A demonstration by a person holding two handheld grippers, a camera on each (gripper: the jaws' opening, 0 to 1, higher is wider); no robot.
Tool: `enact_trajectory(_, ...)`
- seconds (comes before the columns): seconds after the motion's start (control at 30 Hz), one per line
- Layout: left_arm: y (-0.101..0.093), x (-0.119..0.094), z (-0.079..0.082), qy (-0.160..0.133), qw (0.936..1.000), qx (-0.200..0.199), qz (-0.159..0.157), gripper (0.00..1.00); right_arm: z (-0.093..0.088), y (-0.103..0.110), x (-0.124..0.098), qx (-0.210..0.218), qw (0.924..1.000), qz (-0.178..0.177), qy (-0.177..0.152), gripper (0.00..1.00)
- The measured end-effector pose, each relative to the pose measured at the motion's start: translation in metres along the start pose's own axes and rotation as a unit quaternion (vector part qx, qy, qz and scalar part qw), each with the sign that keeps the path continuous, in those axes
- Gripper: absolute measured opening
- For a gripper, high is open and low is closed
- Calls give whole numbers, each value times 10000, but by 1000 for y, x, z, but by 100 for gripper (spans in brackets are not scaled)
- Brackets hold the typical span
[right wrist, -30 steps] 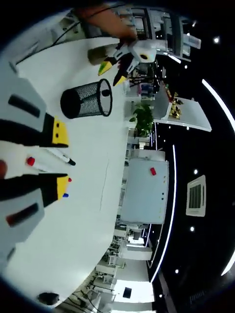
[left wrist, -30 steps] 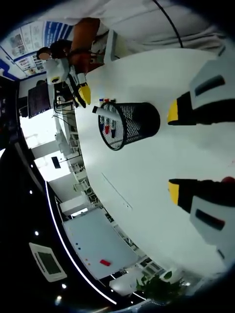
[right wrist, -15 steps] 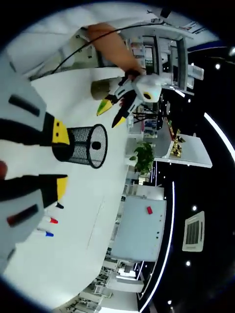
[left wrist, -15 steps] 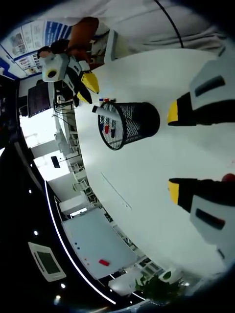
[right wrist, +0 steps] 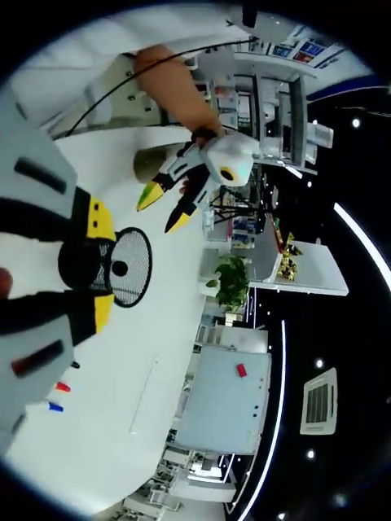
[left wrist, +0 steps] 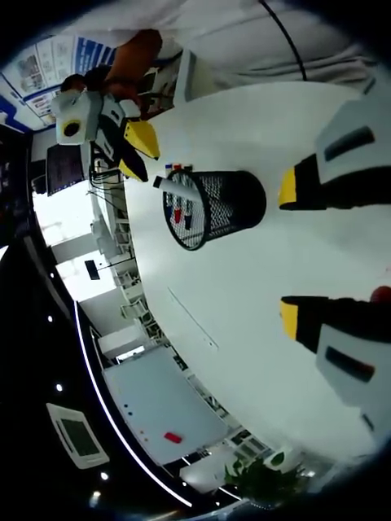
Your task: Pick up the whiteboard markers from the pen holder and place them facing the whiteboard neatly
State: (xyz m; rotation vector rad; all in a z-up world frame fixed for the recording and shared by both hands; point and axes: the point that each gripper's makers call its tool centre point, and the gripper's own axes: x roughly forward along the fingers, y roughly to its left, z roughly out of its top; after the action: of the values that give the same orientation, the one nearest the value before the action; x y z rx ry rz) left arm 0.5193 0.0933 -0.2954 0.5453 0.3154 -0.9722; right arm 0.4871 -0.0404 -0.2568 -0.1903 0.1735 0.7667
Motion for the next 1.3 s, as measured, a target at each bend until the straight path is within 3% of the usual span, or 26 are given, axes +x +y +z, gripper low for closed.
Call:
enact_trajectory(0.77, 2, 1, -2, 32, 10000, -37, -8, 43, 5, 4, 20, 101, 9998, 148, 71, 18)
enact_trajectory(1.3, 2, 2, -3, 32, 10000, -27, -10, 44, -4, 5, 28, 266, 9992, 206, 223, 13)
